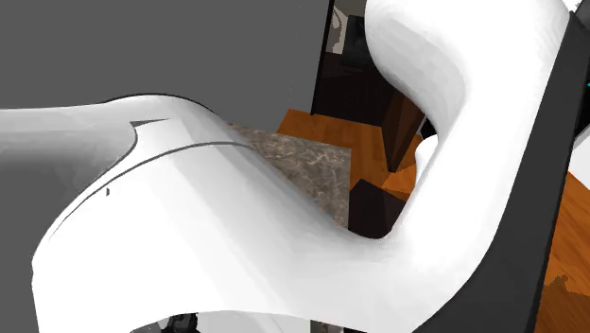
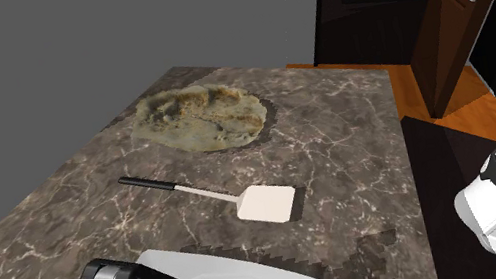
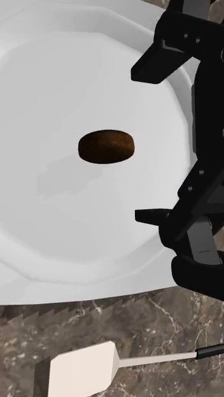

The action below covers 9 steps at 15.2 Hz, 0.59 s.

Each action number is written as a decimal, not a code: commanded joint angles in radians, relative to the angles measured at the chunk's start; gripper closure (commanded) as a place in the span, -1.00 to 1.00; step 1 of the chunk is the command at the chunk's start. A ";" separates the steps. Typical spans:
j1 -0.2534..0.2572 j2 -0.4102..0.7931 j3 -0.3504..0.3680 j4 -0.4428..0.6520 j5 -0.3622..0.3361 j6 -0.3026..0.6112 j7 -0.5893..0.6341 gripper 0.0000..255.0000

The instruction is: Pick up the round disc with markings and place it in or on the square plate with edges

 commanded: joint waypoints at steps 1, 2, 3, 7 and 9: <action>0.009 -0.001 0.005 0.061 0.004 -0.062 0.000 -1.00; 0.013 -0.001 0.006 0.088 0.005 -0.089 -0.002 -1.00; 0.013 -0.001 0.006 0.088 0.005 -0.089 -0.002 -1.00; 0.013 -0.001 0.006 0.088 0.005 -0.089 -0.002 -1.00; 0.013 -0.001 0.006 0.088 0.005 -0.089 -0.002 -1.00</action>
